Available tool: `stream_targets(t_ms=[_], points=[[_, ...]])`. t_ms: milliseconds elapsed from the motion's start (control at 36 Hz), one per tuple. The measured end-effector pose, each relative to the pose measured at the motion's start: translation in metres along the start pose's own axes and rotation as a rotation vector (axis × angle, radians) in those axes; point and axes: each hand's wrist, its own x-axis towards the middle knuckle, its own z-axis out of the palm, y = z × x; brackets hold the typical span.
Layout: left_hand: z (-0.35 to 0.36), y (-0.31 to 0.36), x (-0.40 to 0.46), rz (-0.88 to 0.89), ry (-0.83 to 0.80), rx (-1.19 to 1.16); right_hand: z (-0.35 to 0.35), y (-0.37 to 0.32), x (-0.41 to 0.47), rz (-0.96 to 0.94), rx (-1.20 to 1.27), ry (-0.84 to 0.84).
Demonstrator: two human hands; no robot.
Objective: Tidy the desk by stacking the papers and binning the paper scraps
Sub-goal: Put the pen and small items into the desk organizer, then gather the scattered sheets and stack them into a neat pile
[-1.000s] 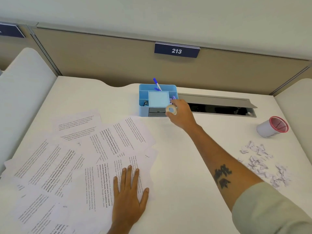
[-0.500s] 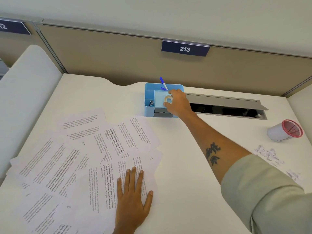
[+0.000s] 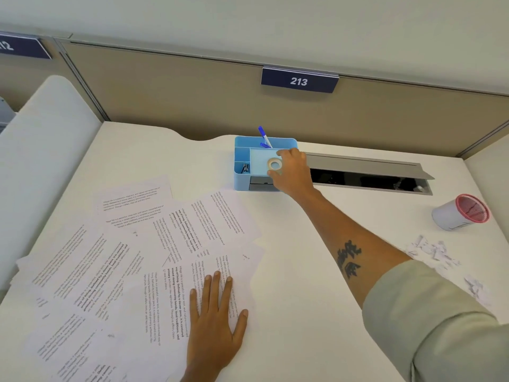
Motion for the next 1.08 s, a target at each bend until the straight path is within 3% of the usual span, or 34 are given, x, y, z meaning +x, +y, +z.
stream_targets(t_ms=[139, 583, 917, 1083], points=[[0.001, 0.000, -0.001, -0.005, -0.006, 0.015, 0.002, 0.004, -0.030, -0.014, 0.018, 0.030], [0.008, -0.007, -0.004, 0.029, 0.017, 0.021, 0.019, 0.032, -0.169, 0.016, -0.014, -0.210], [0.007, -0.015, -0.002, 0.028, -0.154, 0.014, 0.041, 0.060, -0.255, -0.028, 0.010, -0.299], [-0.003, -0.015, -0.020, -0.032, -0.122, -0.004, 0.052, 0.061, -0.283, -0.073, 0.017, -0.349]])
